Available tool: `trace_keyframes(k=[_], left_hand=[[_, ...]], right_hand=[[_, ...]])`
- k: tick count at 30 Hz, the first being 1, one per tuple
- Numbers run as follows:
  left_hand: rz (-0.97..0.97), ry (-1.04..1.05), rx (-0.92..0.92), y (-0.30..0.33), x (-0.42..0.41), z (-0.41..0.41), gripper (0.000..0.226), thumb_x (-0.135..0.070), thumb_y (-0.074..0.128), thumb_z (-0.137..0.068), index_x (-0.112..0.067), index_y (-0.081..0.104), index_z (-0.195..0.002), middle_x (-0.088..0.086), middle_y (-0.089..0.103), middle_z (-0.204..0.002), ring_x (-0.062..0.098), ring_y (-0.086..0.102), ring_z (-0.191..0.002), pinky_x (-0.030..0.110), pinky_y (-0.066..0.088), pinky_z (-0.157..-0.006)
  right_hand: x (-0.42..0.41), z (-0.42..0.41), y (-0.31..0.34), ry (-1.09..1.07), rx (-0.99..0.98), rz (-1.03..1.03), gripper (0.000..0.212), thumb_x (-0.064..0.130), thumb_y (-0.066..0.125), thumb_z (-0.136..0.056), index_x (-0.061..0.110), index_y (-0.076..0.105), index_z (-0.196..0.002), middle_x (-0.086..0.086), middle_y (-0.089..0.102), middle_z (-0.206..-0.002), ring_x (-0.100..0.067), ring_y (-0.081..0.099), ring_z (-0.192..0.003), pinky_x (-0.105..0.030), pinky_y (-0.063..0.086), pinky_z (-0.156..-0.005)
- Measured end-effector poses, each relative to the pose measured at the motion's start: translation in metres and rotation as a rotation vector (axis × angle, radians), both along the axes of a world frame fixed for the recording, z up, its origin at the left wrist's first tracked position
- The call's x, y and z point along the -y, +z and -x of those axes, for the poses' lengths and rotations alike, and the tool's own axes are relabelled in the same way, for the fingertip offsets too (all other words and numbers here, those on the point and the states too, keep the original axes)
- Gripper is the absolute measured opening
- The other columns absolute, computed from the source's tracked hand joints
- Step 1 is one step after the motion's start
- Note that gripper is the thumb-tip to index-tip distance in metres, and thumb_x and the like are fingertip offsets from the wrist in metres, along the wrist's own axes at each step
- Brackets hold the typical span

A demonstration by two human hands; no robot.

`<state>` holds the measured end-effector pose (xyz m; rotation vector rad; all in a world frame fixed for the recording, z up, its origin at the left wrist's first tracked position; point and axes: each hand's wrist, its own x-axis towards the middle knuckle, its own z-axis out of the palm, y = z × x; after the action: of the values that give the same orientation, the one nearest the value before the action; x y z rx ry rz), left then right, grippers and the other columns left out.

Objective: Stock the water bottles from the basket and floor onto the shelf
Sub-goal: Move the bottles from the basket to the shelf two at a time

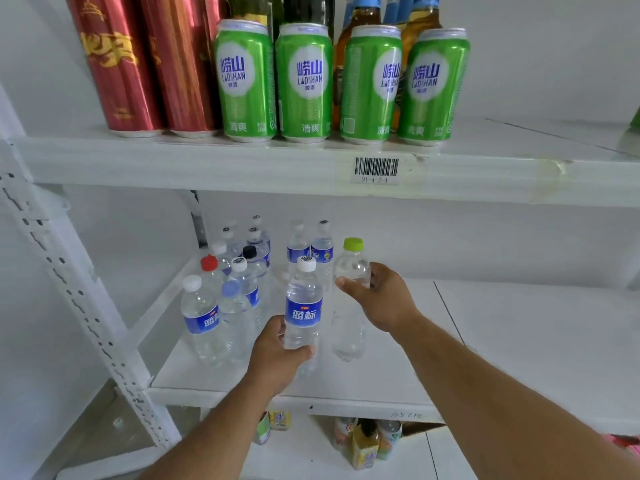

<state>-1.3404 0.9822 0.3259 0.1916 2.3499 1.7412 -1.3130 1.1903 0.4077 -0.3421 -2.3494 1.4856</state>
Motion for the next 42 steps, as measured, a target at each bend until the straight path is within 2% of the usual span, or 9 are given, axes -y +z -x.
trace_keyframes(k=[5, 10, 13, 16, 20, 23, 32, 37, 42], left_hand=[[0.002, 0.044, -0.012, -0.018, -0.024, 0.046, 0.058, -0.026, 0.085, -0.070, -0.036, 0.053, -0.117, -0.014, 0.063, -0.112, 0.010, 0.062, -0.103, 0.026, 0.048, -0.082], [0.007, 0.102, -0.034, -0.035, -0.044, 0.091, 0.050, -0.024, 0.084, -0.071, -0.041, 0.052, -0.106, -0.019, 0.064, -0.101, 0.003, 0.063, -0.093, 0.015, 0.047, -0.068], [0.034, 0.128, -0.042, -0.047, -0.054, 0.117, 0.054, -0.024, 0.084, -0.072, -0.036, 0.053, -0.115, -0.016, 0.063, -0.108, 0.009, 0.062, -0.103, 0.023, 0.049, -0.079], [0.056, 0.156, -0.043, -0.054, -0.063, 0.138, 0.062, -0.022, 0.082, -0.073, -0.029, 0.051, -0.127, -0.012, 0.054, -0.120, 0.008, 0.050, -0.112, 0.028, 0.045, -0.089], [0.025, 0.196, -0.061, -0.057, -0.070, 0.155, 0.054, -0.021, 0.083, -0.069, -0.031, 0.055, -0.114, -0.015, 0.063, -0.102, 0.009, 0.063, -0.096, 0.022, 0.050, -0.074], [0.014, 0.201, -0.060, -0.058, -0.072, 0.163, 0.053, -0.019, 0.084, -0.068, -0.030, 0.055, -0.110, -0.015, 0.063, -0.096, 0.004, 0.063, -0.087, 0.023, 0.050, -0.072], [0.028, 0.200, -0.060, -0.061, -0.068, 0.182, 0.055, -0.014, 0.084, -0.068, -0.026, 0.054, -0.114, -0.008, 0.065, -0.102, 0.014, 0.064, -0.094, 0.018, 0.045, -0.067], [0.051, 0.160, -0.050, -0.062, -0.068, 0.185, 0.064, -0.015, 0.082, -0.073, -0.021, 0.049, -0.128, -0.001, 0.063, -0.116, 0.019, 0.062, -0.105, 0.027, 0.049, -0.082], [0.119, 0.112, -0.034, -0.060, -0.070, 0.182, 0.067, -0.016, 0.078, -0.080, -0.018, 0.045, -0.137, 0.003, 0.059, -0.128, 0.021, 0.058, -0.115, 0.026, 0.045, -0.088]], right_hand=[[-0.019, 0.057, -0.018, 0.029, 0.011, 0.018, 0.036, 0.047, 0.079, -0.079, 0.025, 0.067, -0.105, 0.011, 0.073, -0.097, -0.007, 0.069, -0.090, -0.026, 0.053, -0.077], [-0.032, 0.105, -0.036, 0.048, 0.032, 0.002, 0.042, 0.046, 0.079, -0.080, 0.023, 0.066, -0.112, 0.009, 0.073, -0.103, -0.010, 0.068, -0.094, -0.028, 0.054, -0.082], [-0.036, 0.129, -0.046, 0.043, 0.038, -0.010, 0.034, 0.043, 0.080, -0.078, 0.026, 0.068, -0.105, 0.009, 0.073, -0.098, -0.011, 0.069, -0.090, -0.029, 0.054, -0.080], [-0.035, 0.148, -0.053, 0.049, 0.029, -0.013, 0.022, 0.040, 0.082, -0.077, 0.033, 0.067, -0.090, 0.012, 0.073, -0.088, -0.006, 0.069, -0.081, -0.025, 0.054, -0.072], [-0.031, 0.164, -0.059, 0.048, 0.010, -0.045, 0.016, 0.040, 0.080, -0.078, 0.036, 0.065, -0.082, 0.018, 0.070, -0.082, 0.000, 0.066, -0.079, -0.021, 0.049, -0.067], [-0.026, 0.171, -0.064, 0.045, 0.009, -0.031, 0.013, 0.040, 0.077, -0.079, 0.033, 0.070, -0.086, 0.017, 0.072, -0.078, 0.002, 0.066, -0.073, -0.020, 0.045, -0.065], [-0.014, 0.181, -0.074, 0.049, 0.034, 0.008, 0.012, 0.035, 0.077, -0.078, 0.034, 0.067, -0.084, 0.013, 0.072, -0.078, -0.003, 0.067, -0.073, -0.023, 0.048, -0.065], [-0.016, 0.184, -0.070, 0.077, 0.079, -0.068, 0.011, 0.034, 0.075, -0.079, 0.031, 0.064, -0.080, 0.009, 0.070, -0.077, -0.009, 0.066, -0.072, -0.022, 0.049, -0.061], [-0.019, 0.180, -0.071, 0.051, 0.199, -0.070, 0.031, 0.038, 0.075, -0.078, 0.022, 0.065, -0.102, 0.002, 0.071, -0.092, -0.017, 0.067, -0.082, -0.032, 0.054, -0.072]])
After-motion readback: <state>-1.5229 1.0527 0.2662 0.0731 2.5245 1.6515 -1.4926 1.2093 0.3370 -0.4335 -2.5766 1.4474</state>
